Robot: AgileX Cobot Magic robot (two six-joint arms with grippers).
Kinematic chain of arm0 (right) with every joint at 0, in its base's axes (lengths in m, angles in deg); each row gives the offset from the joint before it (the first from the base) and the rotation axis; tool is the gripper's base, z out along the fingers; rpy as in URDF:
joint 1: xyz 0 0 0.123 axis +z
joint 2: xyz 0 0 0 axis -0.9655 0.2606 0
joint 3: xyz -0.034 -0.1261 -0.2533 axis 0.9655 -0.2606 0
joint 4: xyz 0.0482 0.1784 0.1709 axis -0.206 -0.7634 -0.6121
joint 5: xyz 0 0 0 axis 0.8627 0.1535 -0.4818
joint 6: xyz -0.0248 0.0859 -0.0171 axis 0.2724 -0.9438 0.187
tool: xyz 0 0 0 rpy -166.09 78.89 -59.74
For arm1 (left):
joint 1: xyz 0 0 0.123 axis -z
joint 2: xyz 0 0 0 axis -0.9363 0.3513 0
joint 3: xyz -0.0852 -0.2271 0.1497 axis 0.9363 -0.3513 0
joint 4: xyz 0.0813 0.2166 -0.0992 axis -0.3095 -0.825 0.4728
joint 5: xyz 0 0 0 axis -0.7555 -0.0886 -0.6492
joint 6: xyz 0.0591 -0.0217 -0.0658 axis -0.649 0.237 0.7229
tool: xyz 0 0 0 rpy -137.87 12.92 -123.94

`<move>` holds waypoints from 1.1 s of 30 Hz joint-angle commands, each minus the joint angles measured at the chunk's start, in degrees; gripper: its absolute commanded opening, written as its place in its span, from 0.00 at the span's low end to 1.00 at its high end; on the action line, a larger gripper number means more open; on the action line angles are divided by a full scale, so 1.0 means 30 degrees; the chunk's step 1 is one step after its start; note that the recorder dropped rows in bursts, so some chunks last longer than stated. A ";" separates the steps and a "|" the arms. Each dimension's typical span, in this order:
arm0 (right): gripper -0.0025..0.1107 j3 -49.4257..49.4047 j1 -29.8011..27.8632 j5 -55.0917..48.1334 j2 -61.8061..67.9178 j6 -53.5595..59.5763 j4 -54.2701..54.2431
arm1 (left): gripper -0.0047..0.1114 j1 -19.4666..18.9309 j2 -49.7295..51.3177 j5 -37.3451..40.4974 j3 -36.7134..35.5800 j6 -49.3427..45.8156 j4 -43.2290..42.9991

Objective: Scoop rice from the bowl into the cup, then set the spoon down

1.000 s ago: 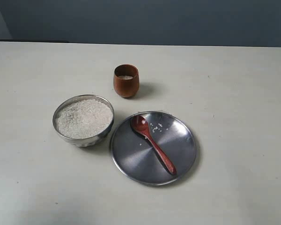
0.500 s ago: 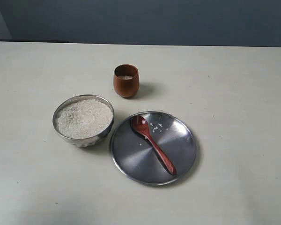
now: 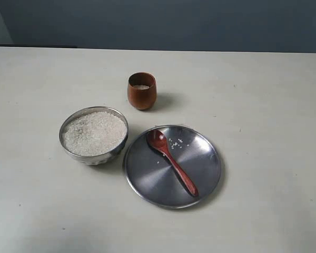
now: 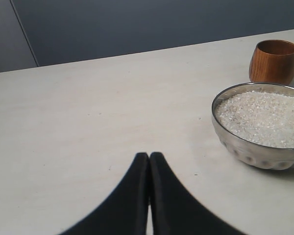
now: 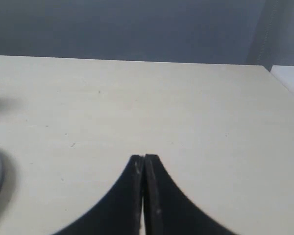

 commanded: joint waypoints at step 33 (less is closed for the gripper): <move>0.03 -0.0148 -0.0236 0.0080 -0.0078 0.0021 -0.0489 | 0.04 -0.0025 -0.0083 -0.0082 -0.0098 0.0000 -0.0034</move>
